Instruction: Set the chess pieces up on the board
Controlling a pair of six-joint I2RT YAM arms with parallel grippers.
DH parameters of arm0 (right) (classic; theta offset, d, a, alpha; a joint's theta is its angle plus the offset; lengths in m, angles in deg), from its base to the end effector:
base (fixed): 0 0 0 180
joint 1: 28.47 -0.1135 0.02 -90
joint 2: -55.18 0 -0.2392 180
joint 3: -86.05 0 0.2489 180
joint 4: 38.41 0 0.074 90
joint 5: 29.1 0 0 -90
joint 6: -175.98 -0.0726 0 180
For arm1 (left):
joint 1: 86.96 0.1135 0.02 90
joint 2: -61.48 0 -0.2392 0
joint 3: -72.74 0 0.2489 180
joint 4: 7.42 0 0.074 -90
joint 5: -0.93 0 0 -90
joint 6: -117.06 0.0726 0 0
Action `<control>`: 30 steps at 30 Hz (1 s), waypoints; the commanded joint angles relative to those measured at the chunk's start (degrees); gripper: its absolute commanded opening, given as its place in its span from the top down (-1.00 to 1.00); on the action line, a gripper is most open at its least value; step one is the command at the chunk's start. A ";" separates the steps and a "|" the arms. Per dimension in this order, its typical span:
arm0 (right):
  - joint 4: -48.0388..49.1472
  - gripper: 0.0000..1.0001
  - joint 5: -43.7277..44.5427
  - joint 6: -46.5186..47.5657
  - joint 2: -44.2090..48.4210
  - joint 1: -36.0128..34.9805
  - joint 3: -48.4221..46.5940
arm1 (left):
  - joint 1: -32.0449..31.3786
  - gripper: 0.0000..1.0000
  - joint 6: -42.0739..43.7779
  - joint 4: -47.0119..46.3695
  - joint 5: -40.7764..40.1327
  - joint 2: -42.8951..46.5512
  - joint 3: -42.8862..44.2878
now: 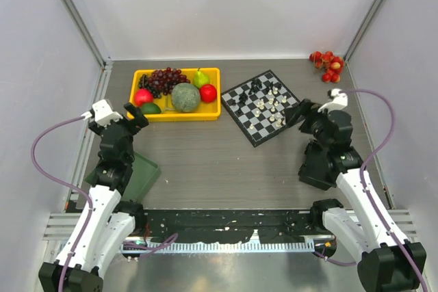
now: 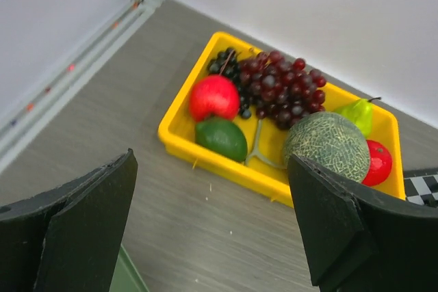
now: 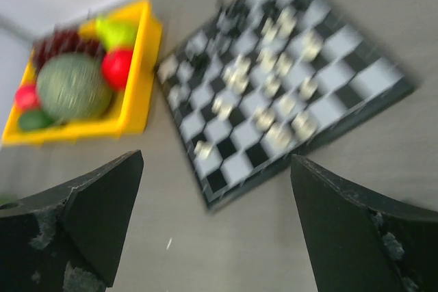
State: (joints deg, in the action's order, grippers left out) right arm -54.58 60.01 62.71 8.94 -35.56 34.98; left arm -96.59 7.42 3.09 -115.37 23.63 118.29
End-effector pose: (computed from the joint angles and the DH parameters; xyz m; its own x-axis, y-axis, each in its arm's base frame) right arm 0.2443 0.0315 0.2784 -0.2340 0.3690 -0.8995 -0.0502 0.9194 0.3902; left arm 0.2190 -0.0045 0.2868 0.0507 -0.3142 -0.9480 -0.2859 0.9049 -0.3152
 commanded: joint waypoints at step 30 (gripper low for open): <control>-22.31 -0.91 21.11 -3.45 -5.61 6.29 4.61 | -0.39 -0.98 -15.61 2.04 37.27 -10.30 2.94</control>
State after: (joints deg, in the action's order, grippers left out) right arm -77.25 77.65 58.23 2.43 -32.94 41.79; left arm -96.59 -9.59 8.55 -87.15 17.34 117.32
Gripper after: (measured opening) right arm 0.955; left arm 0.991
